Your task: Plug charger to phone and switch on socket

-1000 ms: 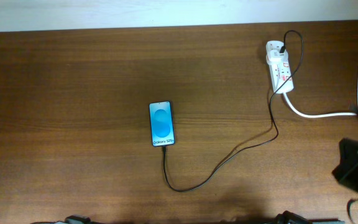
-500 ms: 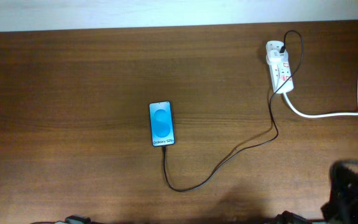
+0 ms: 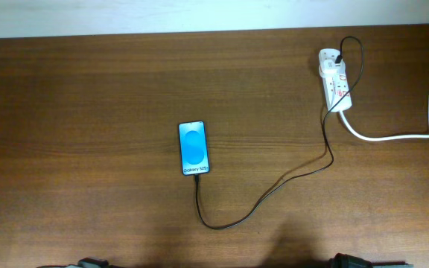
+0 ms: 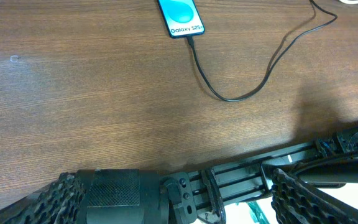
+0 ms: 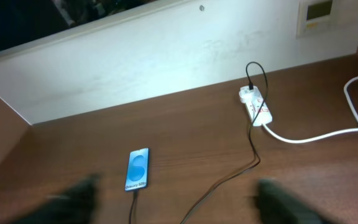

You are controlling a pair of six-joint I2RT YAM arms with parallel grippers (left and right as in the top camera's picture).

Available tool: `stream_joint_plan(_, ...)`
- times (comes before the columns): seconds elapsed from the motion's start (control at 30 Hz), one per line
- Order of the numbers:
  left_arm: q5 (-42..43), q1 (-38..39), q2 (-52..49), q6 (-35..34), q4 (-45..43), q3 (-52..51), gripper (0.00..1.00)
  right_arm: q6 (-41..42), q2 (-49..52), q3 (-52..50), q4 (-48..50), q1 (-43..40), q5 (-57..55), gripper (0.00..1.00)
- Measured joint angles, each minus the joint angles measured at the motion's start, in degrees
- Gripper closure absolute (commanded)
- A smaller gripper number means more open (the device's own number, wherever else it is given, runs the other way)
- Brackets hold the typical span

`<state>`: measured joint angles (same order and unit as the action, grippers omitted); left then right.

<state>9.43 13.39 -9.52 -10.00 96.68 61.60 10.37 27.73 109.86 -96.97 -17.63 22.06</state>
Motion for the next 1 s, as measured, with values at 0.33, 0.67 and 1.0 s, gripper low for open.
stream_joint_plan(0.33, 0.00, 0.00, 0.00, 0.00, -0.02, 0.00, 0.01, -0.83, -1.66, -2.75, 0.09, 0.00, 0.79, 0.02)
stream_joint_plan(0.67, 0.00, 0.00, 0.00, 0.00, 0.00, 0.00, 0.01, -1.55, -7.82, -16.24, 0.00, 0.02, 6.75, 0.02)
stream_joint_plan(1.0, 0.00, 0.00, 0.00, 0.00, -0.02, -0.02, 0.01, -8.46, -9.20, -39.89, 7.21, 0.07, 5.33, 0.02)
